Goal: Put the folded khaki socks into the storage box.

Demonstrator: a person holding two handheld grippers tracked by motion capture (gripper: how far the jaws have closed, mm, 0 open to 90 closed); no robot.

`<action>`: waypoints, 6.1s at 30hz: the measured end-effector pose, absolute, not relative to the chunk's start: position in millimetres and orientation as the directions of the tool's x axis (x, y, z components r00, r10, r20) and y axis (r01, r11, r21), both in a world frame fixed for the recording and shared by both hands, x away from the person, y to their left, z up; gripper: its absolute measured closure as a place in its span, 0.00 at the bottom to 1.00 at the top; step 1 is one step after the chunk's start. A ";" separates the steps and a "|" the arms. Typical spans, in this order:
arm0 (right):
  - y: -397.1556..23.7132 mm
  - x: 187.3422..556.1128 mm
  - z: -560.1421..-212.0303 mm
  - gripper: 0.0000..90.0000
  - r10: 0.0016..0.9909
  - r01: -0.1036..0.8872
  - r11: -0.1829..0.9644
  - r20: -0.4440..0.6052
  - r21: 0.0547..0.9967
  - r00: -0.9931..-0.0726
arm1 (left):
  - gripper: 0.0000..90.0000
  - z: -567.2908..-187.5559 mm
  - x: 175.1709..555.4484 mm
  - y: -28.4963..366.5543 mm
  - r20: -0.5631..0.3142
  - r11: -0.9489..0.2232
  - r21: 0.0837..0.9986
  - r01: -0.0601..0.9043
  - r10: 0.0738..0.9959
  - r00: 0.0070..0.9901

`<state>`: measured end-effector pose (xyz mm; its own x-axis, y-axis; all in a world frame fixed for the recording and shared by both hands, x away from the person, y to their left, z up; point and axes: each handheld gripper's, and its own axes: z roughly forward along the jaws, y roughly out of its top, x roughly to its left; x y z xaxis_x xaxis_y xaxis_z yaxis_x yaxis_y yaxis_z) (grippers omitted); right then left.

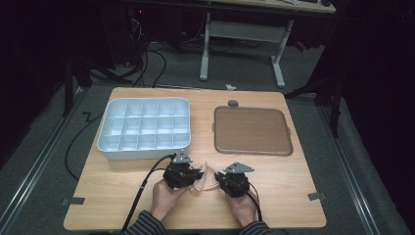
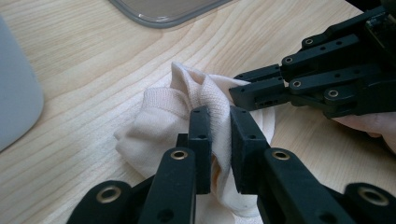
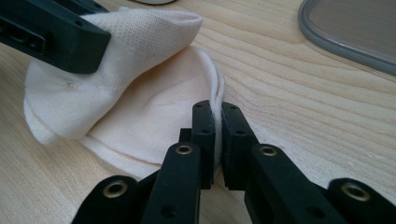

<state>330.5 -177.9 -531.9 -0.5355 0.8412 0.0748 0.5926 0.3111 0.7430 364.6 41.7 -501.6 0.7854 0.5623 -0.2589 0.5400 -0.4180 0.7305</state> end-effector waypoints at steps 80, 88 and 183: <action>-150.9 324.0 -506.9 0.88 0.807 0.527 0.426 -0.045 0.735 -0.589 | 0.49 -526.5 356.4 60.4 -0.212 -0.398 0.704 0.589 0.673 0.709; -159.8 325.0 -516.4 0.95 0.826 0.545 0.421 -0.057 0.725 -0.561 | 0.49 -526.6 352.5 54.8 -0.149 -0.436 0.708 0.556 0.677 0.721; -153.3 323.9 -499.2 0.96 0.792 0.517 0.344 0.054 0.784 -0.608 | 0.94 -519.1 385.3 59.2 -0.384 -0.335 0.669 0.664 0.609 0.694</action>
<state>323.9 -153.3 -499.2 -0.6082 0.7920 0.0537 0.5167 0.3437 0.7842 385.3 59.2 -519.1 0.6938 0.6094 -0.3836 0.6637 -0.3345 0.6690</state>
